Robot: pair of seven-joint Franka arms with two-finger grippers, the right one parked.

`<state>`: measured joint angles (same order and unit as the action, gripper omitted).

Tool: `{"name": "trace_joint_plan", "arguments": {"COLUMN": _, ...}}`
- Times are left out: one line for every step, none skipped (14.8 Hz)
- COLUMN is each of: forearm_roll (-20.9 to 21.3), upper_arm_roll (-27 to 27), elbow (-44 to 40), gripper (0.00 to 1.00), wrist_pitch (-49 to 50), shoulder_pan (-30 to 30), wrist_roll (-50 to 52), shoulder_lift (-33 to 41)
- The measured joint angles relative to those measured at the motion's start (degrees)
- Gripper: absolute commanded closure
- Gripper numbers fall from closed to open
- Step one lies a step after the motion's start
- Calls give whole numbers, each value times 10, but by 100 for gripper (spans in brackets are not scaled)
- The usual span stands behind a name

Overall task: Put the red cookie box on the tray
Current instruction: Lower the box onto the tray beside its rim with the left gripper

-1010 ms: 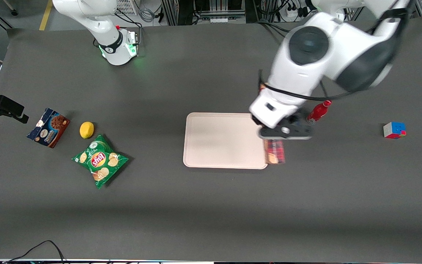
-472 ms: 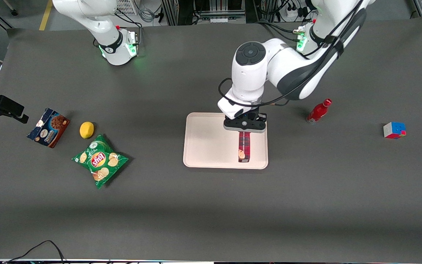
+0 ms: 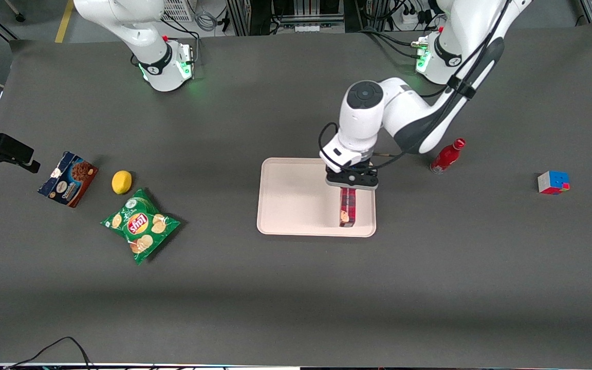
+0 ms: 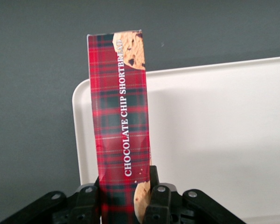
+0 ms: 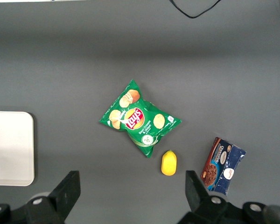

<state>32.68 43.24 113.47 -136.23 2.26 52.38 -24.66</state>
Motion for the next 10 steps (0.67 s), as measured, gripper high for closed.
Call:
{"name": "trace_joint_plan", "arguments": {"forearm_roll": 1, "upper_arm_roll": -8, "elbow": 16, "gripper": 100, "wrist_pitch": -17, "shoulder_pan": 1, "wrist_roll": 0, "shoulder_lift": 2}}
{"name": "trace_joint_plan", "arguments": {"forearm_roll": 3, "upper_arm_roll": -15, "elbow": 27, "gripper": 100, "wrist_pitch": -26, "shoulder_pan": 2, "wrist_roll": 0, "shoulder_lift": 5}}
{"name": "trace_joint_plan", "arguments": {"forearm_roll": 5, "upper_arm_roll": -21, "elbow": 35, "gripper": 100, "wrist_pitch": -30, "shoulder_pan": 3, "wrist_roll": 0, "shoulder_lift": 7}}
{"name": "trace_joint_plan", "arguments": {"forearm_roll": 6, "upper_arm_roll": -25, "elbow": 39, "gripper": 100, "wrist_pitch": -31, "shoulder_pan": 3, "wrist_roll": 0, "shoulder_lift": 7}}
{"name": "trace_joint_plan", "arguments": {"forearm_roll": 6, "upper_arm_roll": -29, "elbow": 42, "gripper": 100, "wrist_pitch": -31, "shoulder_pan": 3, "wrist_roll": 0, "shoulder_lift": 7}}
{"name": "trace_joint_plan", "arguments": {"forearm_roll": 6, "upper_arm_roll": -33, "elbow": 45, "gripper": 100, "wrist_pitch": -32, "shoulder_pan": 3, "wrist_roll": 0, "shoulder_lift": 7}}
{"name": "trace_joint_plan", "arguments": {"forearm_roll": 6, "upper_arm_roll": -36, "elbow": 47, "gripper": 100, "wrist_pitch": -34, "shoulder_pan": 4, "wrist_roll": 0, "shoulder_lift": 7}}
{"name": "trace_joint_plan", "arguments": {"forearm_roll": 6, "upper_arm_roll": -38, "elbow": 49, "gripper": 100, "wrist_pitch": -38, "shoulder_pan": 4, "wrist_roll": 0, "shoulder_lift": 6}}
{"name": "trace_joint_plan", "arguments": {"forearm_roll": 6, "upper_arm_roll": -40, "elbow": 52, "gripper": 100, "wrist_pitch": -45, "shoulder_pan": 4, "wrist_roll": 0, "shoulder_lift": 4}}
{"name": "trace_joint_plan", "arguments": {"forearm_roll": 6, "upper_arm_roll": -40, "elbow": 55, "gripper": 100, "wrist_pitch": -55, "shoulder_pan": 3, "wrist_roll": 0, "shoulder_lift": 2}}
